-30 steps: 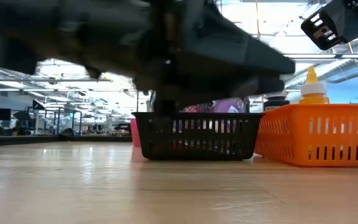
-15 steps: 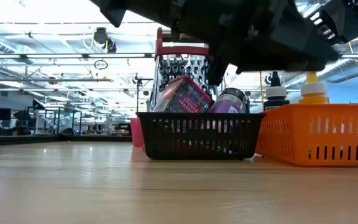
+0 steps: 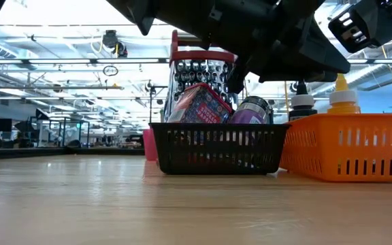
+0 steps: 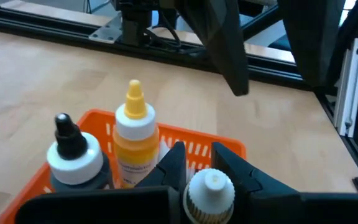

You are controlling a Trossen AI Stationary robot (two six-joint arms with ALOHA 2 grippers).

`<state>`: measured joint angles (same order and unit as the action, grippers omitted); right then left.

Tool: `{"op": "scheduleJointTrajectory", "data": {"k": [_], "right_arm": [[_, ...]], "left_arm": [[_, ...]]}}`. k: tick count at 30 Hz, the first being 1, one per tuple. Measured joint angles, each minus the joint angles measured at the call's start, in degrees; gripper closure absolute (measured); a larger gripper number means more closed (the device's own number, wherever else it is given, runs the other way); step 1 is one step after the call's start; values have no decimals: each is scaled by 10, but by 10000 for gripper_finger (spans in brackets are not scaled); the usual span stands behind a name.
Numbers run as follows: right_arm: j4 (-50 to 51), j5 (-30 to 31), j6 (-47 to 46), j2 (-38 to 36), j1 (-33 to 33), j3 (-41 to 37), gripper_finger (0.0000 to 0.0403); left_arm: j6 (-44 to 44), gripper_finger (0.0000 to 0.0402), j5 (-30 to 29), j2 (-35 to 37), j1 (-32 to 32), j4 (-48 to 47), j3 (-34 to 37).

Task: Pick & Place Kitchen Items
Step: Put the brown food coloring bottle into the orange bin

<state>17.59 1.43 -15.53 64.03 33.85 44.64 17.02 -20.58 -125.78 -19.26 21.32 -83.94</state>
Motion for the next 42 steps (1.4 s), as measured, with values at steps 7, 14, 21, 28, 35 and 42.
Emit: {"op": "scheduleJointTrajectory", "data": {"k": [7,14,21,28,35,42], "right_arm": [[0,0,4,0,0,0,193],[0,0,4,0,0,0,193],[0,0,4,0,0,0,193],[0,0,4,0,0,0,193],[0,0,4,0,0,0,193],[0,0,4,0,0,0,193]], "left_arm": [[2,332,0,0,1,0,0],[3,328,-20,0,1,16,0],[15,326,-22,0,8,33,0],[30,326,-18,0,16,33,0],[28,325,-16,0,15,33,0],[21,302,-16,0,15,34,0]]}}
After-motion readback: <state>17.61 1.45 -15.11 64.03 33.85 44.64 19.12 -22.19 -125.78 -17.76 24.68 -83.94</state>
